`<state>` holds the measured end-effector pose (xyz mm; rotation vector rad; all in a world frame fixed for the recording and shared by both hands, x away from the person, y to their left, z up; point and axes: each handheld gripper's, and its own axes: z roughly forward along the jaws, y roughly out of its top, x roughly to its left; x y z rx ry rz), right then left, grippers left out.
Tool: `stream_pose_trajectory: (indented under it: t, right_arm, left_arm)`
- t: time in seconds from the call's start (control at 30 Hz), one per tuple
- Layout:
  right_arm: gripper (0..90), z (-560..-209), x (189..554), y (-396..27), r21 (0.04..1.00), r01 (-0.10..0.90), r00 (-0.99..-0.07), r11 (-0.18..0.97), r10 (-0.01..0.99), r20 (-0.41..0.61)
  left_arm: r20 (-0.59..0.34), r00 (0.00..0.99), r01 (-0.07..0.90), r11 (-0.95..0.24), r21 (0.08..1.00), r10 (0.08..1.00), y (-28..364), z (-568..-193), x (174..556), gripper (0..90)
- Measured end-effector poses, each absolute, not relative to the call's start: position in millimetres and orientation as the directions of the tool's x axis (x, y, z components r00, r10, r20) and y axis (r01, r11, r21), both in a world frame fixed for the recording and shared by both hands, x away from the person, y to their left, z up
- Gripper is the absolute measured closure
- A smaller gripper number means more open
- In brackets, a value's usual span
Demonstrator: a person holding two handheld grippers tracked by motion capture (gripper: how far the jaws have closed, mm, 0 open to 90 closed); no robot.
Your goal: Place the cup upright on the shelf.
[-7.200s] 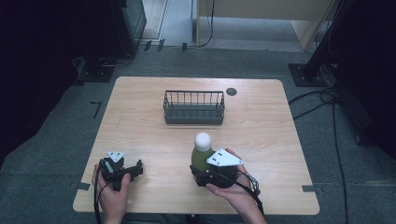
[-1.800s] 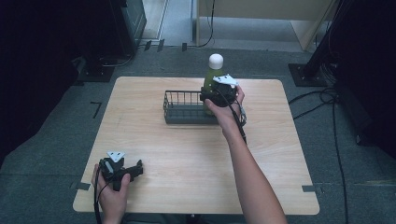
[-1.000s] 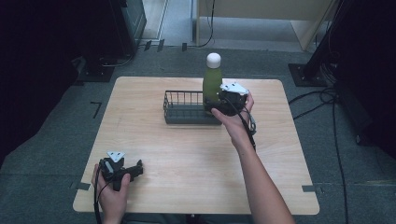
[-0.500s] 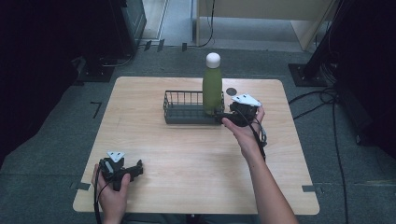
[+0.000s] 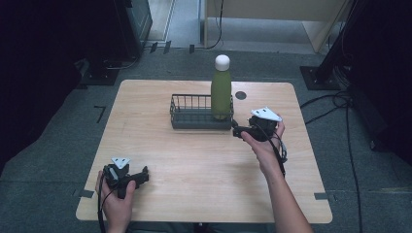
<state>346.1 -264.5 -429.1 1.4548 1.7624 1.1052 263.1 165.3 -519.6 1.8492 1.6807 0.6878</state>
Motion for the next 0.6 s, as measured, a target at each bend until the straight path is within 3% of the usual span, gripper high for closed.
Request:
stream_pose_trajectory:
  t: [0.6]
  right_arm:
    - [0.0,-471.6,316.2,-308.8,0.843,0.538,-0.152,0.019,0.986,0.075]
  left_arm:
    - [0.013,0.092,0.72,-0.076,0.69,0.996,165.4,-519.5,263.0,0.0]
